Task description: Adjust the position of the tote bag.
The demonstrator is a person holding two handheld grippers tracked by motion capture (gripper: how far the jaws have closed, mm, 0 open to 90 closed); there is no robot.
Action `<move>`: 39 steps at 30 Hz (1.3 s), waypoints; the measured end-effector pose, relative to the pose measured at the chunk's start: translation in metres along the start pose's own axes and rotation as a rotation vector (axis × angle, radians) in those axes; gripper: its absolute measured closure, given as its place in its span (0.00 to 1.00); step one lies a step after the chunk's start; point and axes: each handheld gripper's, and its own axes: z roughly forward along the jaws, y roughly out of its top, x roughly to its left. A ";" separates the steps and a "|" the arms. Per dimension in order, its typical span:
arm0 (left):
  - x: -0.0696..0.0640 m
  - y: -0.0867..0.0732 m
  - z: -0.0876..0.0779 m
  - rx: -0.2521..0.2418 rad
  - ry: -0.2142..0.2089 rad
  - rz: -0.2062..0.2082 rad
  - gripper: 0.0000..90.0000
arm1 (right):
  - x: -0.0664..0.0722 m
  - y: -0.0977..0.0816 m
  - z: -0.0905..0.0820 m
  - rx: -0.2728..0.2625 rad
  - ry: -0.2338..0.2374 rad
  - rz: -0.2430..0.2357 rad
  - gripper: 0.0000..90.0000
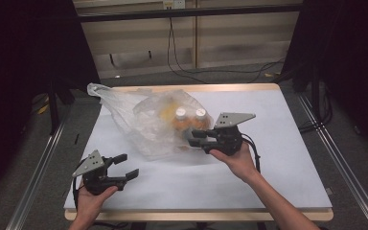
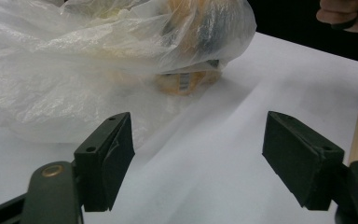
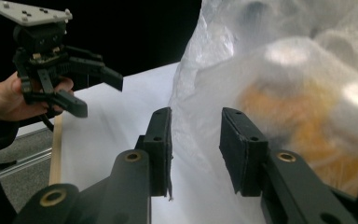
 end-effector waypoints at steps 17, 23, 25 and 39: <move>0.027 0.027 0.009 -0.019 0.066 0.037 0.51 | -0.019 0.053 0.019 -0.015 -0.007 -0.051 0.73; 0.043 0.046 0.024 -0.028 0.083 0.047 0.57 | -0.023 0.055 0.020 -0.021 -0.006 -0.046 0.74; 0.049 0.053 0.028 -0.036 0.094 0.044 0.58 | -0.023 0.055 0.019 -0.027 -0.003 -0.047 0.73; 0.087 0.082 0.057 -0.050 0.148 0.035 0.59 | -0.024 0.052 0.022 -0.033 0.009 -0.046 0.71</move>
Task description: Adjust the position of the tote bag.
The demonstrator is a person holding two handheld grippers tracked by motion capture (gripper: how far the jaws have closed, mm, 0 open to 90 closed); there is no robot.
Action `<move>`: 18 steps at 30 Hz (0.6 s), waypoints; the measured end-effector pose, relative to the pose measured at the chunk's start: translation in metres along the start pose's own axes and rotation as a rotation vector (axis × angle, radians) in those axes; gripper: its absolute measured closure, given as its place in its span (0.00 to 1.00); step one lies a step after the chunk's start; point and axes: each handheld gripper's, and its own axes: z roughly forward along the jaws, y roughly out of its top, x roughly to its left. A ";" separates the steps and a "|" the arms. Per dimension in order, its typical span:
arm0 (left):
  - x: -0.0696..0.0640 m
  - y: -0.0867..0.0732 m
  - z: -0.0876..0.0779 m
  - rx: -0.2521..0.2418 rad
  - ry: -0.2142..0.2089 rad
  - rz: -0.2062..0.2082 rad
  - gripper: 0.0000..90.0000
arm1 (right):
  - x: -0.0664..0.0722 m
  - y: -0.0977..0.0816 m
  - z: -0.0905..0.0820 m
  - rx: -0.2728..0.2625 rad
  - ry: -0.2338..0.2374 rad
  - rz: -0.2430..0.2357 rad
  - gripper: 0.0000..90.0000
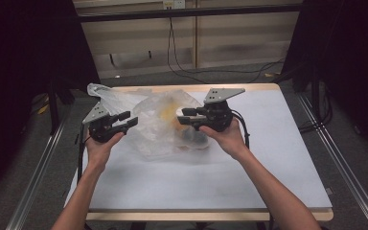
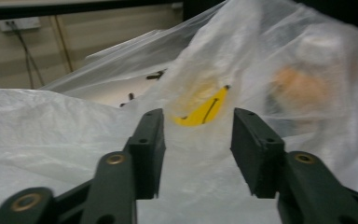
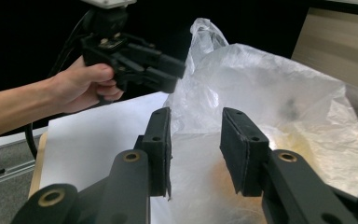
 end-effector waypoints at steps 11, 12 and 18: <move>0.007 0.006 0.014 -0.039 -0.025 -0.027 0.40 | 0.000 -0.007 0.006 0.008 0.012 0.009 0.69; 0.006 0.007 0.017 -0.027 -0.026 -0.011 0.40 | 0.000 -0.007 0.007 0.008 0.014 0.008 0.69; 0.009 0.005 0.027 0.025 -0.034 0.018 0.41 | 0.002 -0.008 0.010 0.013 0.021 0.007 0.68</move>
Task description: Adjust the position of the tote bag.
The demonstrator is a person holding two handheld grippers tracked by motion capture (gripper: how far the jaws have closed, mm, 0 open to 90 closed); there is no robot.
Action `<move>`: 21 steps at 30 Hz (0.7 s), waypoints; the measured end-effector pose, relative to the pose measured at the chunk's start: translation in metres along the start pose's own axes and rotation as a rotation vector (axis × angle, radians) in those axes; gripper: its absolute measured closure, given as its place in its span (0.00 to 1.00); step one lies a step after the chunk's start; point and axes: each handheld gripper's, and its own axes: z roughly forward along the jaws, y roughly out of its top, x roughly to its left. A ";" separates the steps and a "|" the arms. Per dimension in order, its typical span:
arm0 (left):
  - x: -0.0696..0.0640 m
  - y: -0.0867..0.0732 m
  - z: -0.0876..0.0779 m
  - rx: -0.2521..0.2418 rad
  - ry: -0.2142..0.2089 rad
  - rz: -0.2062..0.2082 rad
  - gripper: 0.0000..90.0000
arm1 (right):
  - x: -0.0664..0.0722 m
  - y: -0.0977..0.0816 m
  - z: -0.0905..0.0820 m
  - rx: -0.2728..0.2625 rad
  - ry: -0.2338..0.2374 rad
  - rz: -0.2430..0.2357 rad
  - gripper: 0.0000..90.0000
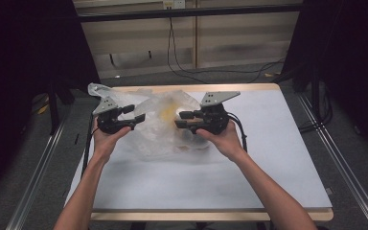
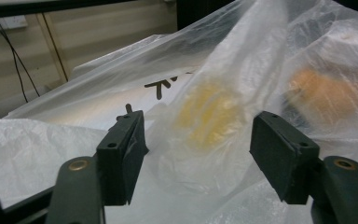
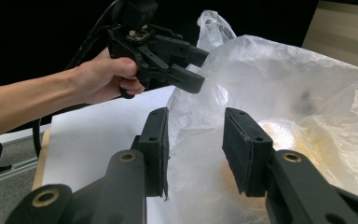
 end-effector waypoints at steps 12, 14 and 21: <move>-0.007 0.007 -0.001 0.022 -0.126 -0.010 0.99 | 0.000 -0.002 0.006 0.006 0.004 0.001 0.68; -0.010 0.012 -0.003 0.014 -0.141 -0.004 1.00 | 0.000 -0.001 0.005 0.010 0.003 -0.001 0.68; -0.023 0.041 -0.014 -0.034 -0.185 0.022 1.00 | -0.004 0.000 0.006 0.013 -0.018 -0.009 0.70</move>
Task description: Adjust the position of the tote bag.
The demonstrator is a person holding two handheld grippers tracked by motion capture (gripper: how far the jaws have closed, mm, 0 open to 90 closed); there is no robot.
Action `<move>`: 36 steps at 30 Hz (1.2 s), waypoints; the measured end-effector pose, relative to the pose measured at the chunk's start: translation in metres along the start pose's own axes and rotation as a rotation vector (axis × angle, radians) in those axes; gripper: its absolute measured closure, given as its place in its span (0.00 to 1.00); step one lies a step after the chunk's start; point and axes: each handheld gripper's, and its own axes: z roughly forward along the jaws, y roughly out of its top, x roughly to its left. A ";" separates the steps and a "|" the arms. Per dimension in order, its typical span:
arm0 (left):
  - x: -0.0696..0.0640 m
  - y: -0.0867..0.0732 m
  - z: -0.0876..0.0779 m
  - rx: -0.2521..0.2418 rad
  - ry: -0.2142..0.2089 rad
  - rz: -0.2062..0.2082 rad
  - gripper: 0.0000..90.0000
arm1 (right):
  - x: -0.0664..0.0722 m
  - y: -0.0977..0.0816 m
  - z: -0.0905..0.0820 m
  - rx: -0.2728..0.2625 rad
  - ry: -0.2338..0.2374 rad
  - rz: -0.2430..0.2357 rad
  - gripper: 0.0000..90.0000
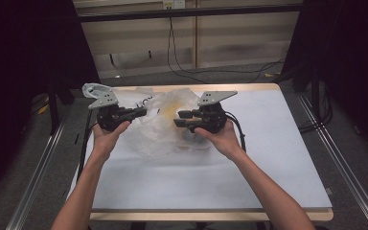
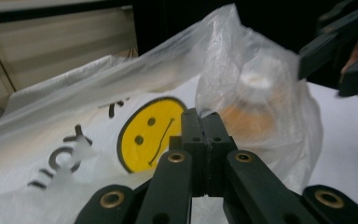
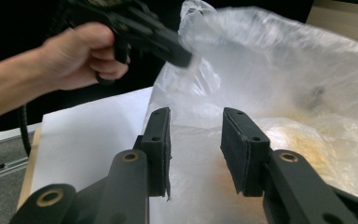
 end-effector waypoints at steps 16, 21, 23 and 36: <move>-0.033 0.048 0.009 -0.045 -0.097 0.058 1.00 | 0.009 0.011 0.009 -0.008 0.018 -0.031 0.71; -0.046 0.065 0.020 -0.047 -0.132 0.065 1.00 | 0.013 0.015 0.009 -0.022 0.008 -0.051 0.68; -0.050 0.069 0.024 -0.048 -0.132 0.063 1.00 | 0.015 0.017 0.009 -0.024 0.001 -0.063 0.68; -0.065 0.079 0.049 -0.046 -0.169 0.054 1.00 | 0.018 0.019 0.008 -0.048 0.006 -0.059 0.57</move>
